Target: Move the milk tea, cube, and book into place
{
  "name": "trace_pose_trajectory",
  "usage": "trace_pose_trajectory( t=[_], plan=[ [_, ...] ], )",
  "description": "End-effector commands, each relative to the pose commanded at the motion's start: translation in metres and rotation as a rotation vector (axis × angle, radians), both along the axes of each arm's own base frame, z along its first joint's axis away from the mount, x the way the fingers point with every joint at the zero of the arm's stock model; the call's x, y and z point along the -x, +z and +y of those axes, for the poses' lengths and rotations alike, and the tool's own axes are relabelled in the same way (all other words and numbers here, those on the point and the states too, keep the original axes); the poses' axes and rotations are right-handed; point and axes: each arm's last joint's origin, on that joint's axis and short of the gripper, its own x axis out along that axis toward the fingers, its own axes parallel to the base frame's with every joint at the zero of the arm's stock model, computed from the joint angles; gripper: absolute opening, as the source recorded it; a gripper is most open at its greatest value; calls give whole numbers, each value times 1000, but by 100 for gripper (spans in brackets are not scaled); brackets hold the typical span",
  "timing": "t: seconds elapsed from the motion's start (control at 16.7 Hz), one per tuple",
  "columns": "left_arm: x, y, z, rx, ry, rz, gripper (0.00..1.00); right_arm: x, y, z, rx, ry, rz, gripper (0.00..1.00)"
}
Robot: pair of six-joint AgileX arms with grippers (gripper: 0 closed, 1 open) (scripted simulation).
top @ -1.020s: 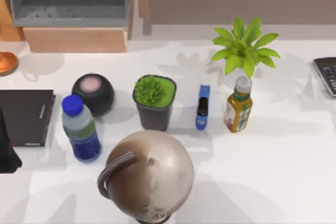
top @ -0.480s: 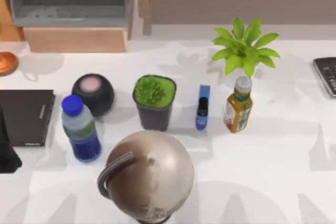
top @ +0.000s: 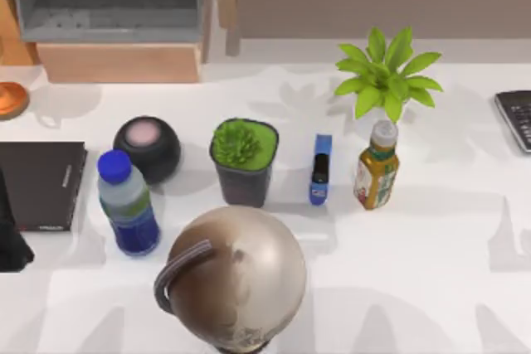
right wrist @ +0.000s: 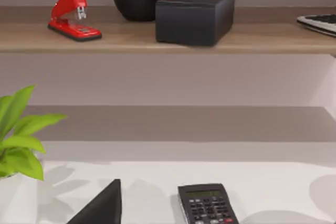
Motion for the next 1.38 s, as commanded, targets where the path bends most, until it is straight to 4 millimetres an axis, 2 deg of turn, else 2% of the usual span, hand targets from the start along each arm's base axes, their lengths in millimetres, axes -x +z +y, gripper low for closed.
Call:
trace_pose_trajectory(
  t=[0.18, 0.3, 0.42, 0.54, 0.72, 0.9, 1.08, 1.2, 1.38],
  plan=[
    [-2, 27, -2, 5, -8, -40, 100, 0, 0, 0, 0, 0, 0, 100],
    [-8, 56, -4, 11, -12, -71, 100, 0, 0, 0, 0, 0, 0, 100],
    [-22, 88, -6, 18, -14, -89, 100, 0, 0, 0, 0, 0, 0, 100],
    [-48, 117, -11, 24, -13, -84, 100, 0, 0, 0, 0, 0, 0, 100],
    [-112, 143, -24, 27, -10, -42, 100, 0, 0, 0, 0, 0, 0, 100],
    [-188, 143, -44, 25, -9, 4, 100, 0, 0, 0, 0, 0, 0, 100],
    [-255, 123, -68, 22, -10, 27, 100, 0, 0, 0, 0, 0, 0, 100],
    [-288, 108, -82, 22, -12, 27, 100, 0, 0, 0, 0, 0, 0, 100],
    [-318, 91, -98, 24, -14, 17, 100, 0, 0, 0, 0, 0, 0, 100]
  ],
)
